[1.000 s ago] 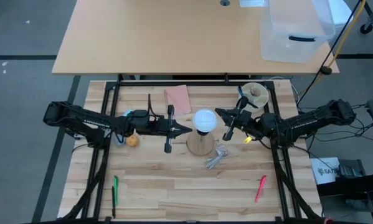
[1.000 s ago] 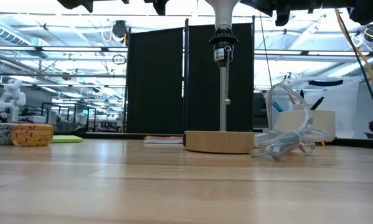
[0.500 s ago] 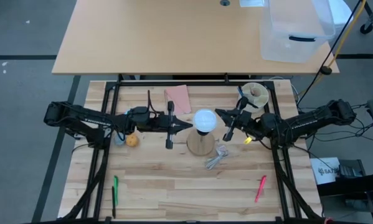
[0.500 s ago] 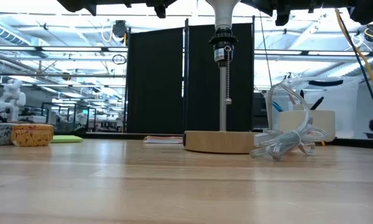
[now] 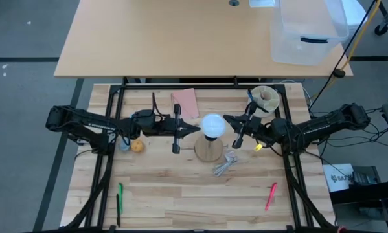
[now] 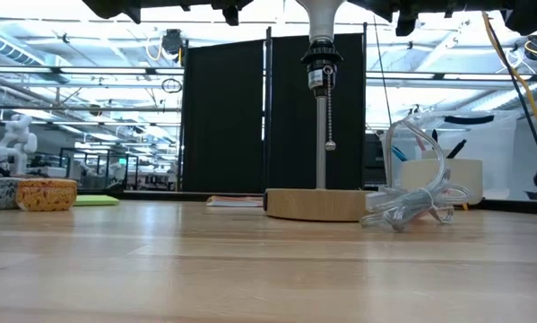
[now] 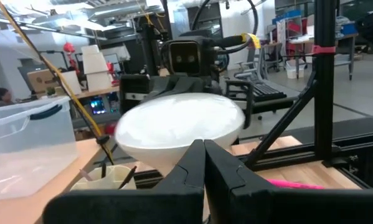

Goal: Screw lightbulb
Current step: Insert the lightbulb into the lamp

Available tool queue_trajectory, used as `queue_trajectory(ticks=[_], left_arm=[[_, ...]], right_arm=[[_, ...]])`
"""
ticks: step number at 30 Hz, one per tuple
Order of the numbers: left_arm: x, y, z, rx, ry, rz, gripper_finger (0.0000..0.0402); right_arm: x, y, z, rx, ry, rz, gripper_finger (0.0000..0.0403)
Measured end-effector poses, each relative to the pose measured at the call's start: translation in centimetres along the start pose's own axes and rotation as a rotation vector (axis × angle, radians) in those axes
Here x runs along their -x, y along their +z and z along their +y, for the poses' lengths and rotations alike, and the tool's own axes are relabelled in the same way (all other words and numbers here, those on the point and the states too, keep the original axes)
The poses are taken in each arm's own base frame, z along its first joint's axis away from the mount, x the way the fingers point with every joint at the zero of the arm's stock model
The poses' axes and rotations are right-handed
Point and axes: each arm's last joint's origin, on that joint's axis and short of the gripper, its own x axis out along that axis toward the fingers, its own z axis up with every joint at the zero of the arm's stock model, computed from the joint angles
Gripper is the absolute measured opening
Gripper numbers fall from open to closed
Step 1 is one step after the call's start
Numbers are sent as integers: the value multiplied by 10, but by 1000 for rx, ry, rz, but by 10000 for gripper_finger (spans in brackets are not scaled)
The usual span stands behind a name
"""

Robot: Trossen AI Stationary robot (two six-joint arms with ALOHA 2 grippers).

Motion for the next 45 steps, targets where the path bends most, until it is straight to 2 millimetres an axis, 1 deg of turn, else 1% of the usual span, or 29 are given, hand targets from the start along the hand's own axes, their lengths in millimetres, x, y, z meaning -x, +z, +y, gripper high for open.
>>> queue_trajectory(ticks=[26,45], left_arm=[[1,-1,7,4,18,4,0],[1,-2,13,19,38,8,0]], right_arm=[[1,0,1,-6,5,7,0],[6,1,9,-5,18,21,0]])
